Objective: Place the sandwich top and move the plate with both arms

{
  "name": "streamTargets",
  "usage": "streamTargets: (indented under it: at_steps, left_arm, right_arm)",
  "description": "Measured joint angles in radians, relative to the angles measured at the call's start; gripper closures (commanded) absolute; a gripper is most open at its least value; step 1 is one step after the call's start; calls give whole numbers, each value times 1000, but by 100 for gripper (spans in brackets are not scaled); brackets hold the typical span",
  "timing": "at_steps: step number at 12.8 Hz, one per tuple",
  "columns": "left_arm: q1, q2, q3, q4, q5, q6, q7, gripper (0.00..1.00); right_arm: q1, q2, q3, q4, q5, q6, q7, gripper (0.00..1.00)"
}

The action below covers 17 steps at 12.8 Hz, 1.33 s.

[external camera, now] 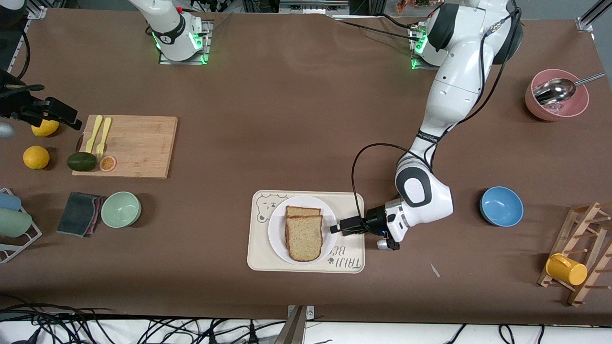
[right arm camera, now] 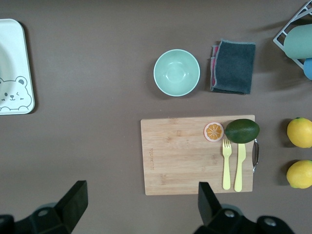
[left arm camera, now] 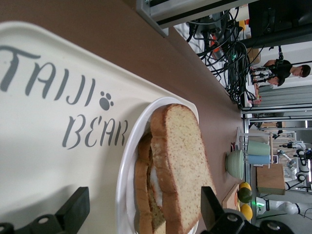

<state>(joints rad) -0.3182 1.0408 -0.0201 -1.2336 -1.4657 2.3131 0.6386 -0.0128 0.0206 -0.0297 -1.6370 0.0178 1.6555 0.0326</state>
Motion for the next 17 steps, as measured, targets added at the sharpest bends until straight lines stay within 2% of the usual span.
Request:
streamTargets:
  at_steps: [2, 5, 6, 8, 10, 13, 15, 17]
  left_arm:
    - [15, -38, 3, -25, 79, 0, -1, 0]
    - [30, -133, 4, -112, 203, -5, -9, 0]
    - [30, -179, 6, -154, 274, -5, -36, 0]
    - [30, -298, 18, -251, 510, -17, -134, 0]
    - [32, -428, 42, -332, 806, -122, -322, 0]
    - [42, -554, 58, -368, 1233, -335, -590, 0]
    - [77, -621, 60, -369, 1340, -463, -616, 0]
    - [139, -681, 62, -368, 1352, -580, -576, 3]
  right_arm:
    - [0, 0, 0, 0, 0, 1, 0, 0]
    - [0, 0, -1, 0, 0, 1, 0, 0]
    - [0, 0, -1, 0, 0, 1, 0, 0]
    - [0, 0, -1, 0, 0, 1, 0, 0]
    - [0, 0, -1, 0, 0, 1, 0, 0]
    - [0, 0, -1, 0, 0, 1, 0, 0]
    - [0, 0, -1, -1, 0, 1, 0, 0]
    - [0, 0, -1, 0, 0, 4, 0, 0]
